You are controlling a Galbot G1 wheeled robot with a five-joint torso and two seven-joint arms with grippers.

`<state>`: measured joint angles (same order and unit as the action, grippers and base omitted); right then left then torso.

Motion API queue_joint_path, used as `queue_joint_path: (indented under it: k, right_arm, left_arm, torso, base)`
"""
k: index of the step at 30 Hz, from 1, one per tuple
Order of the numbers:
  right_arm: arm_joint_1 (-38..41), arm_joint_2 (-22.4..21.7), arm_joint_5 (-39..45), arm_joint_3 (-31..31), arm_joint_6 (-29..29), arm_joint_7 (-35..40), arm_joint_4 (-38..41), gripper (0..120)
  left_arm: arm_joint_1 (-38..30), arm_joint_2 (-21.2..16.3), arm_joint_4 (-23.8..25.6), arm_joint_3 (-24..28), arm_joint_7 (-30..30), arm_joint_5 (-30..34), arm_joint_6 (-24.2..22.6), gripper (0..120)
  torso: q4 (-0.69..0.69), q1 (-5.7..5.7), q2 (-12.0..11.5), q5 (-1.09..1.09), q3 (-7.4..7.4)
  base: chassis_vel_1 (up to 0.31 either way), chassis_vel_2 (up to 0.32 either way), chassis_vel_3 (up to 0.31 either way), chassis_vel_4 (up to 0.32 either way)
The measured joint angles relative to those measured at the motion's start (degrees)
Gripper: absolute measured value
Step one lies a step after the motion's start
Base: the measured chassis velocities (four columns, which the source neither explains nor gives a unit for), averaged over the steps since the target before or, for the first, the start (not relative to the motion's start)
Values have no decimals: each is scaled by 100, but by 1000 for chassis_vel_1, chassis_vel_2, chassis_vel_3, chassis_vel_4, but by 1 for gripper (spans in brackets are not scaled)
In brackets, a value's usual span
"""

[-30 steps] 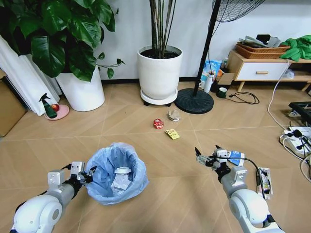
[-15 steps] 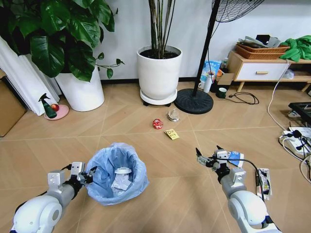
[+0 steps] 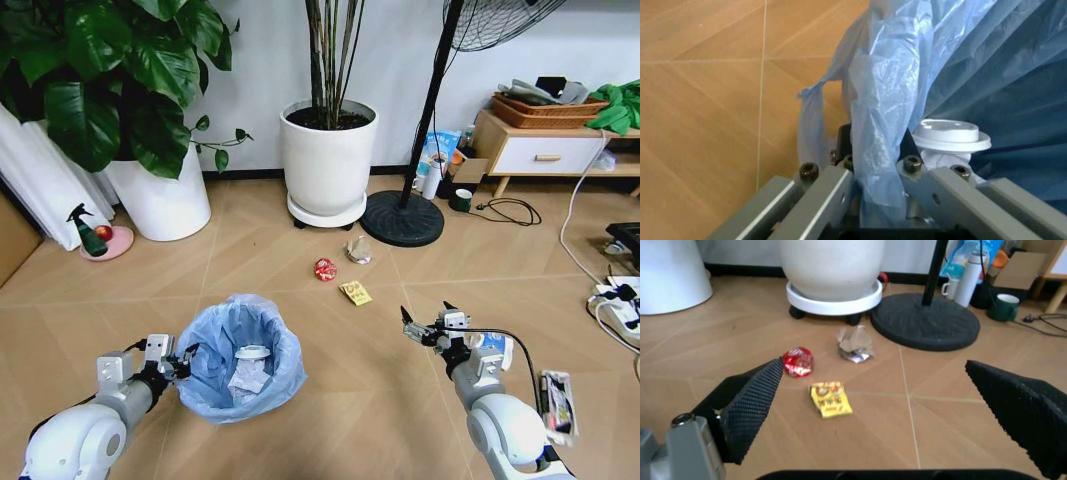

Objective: Pick up the trash bin and place the garbage on the floor into it.

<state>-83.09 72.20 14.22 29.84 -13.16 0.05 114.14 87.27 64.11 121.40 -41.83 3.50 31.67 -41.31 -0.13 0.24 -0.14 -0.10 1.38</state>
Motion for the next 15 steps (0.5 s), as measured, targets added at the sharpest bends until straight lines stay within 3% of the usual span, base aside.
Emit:
queue_joint_path:
  k: [2, 15]
  right_arm:
    - [0, 0, 0, 4, 0, -1, -10, 100]
    - [38, -4, -3, 38, 0, -3, -98, 100]
  left_arm:
    - [-6, -3, -1, 0, 1, 0, 0, 0]
    - [-37, -12, -41, -1, 5, 5, 2, 0]
  torso:
    - [1, 0, 0, 9, 0]
    - [1, -1, 0, 6, 0]
  base:
    - [-159, 155, 163, -156]
    - [-165, 160, 165, -159]
